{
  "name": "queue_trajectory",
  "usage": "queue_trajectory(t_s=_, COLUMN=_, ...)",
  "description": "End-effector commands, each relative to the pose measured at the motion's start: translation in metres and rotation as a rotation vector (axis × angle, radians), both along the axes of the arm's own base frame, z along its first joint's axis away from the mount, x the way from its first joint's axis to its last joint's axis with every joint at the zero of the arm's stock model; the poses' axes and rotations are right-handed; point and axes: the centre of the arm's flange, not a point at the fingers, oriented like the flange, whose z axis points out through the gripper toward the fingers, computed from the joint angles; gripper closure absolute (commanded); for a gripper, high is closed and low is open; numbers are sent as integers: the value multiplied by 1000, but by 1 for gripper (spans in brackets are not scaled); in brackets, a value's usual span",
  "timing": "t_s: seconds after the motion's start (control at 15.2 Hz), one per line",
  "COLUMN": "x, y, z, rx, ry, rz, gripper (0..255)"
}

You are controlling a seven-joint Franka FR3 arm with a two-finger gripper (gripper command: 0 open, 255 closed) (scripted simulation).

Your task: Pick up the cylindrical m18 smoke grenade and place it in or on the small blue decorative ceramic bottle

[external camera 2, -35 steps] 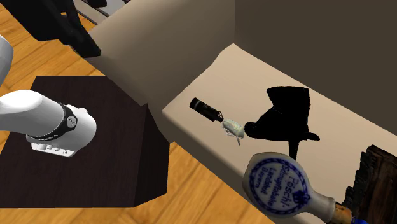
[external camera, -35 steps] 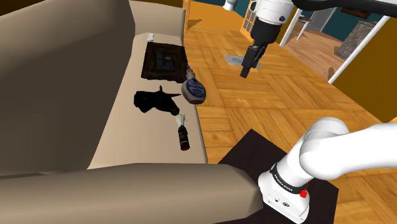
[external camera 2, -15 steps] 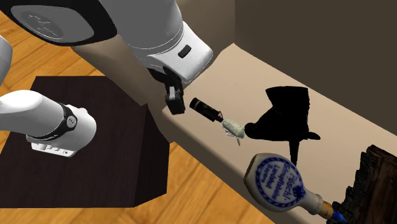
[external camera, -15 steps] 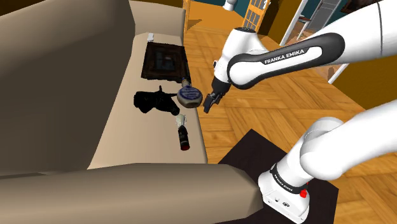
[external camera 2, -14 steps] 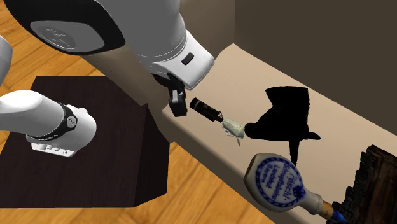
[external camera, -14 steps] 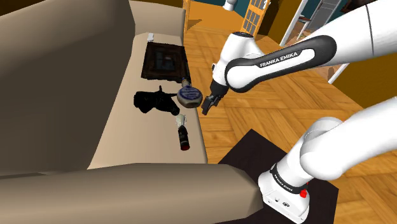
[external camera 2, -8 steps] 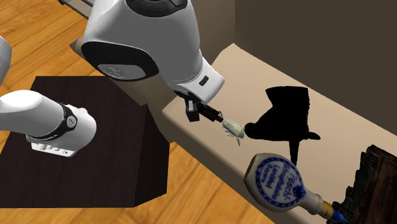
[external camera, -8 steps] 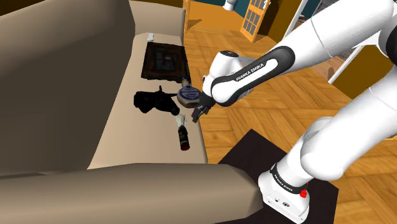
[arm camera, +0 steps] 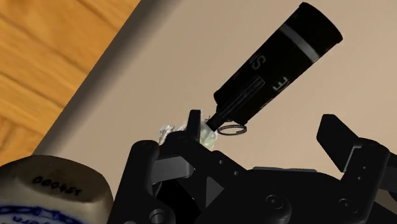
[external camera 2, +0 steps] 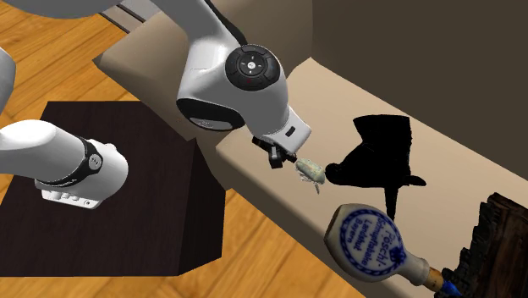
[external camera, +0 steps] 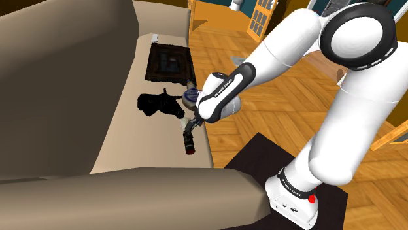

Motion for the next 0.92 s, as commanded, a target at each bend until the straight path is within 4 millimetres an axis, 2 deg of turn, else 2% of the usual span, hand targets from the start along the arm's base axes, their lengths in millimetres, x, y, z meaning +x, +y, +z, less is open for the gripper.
queue_trajectory(t_s=0.0, x=13, y=4, z=-24, rx=9, ry=-10, rz=-5, gripper=0)
queue_trajectory(t_s=0.53, x=21, y=9, z=-67, rx=11, ry=-12, rz=-7, gripper=0)
queue_trajectory(t_s=0.86, x=22, y=10, z=-70, rx=11, ry=-12, rz=-7, gripper=0)
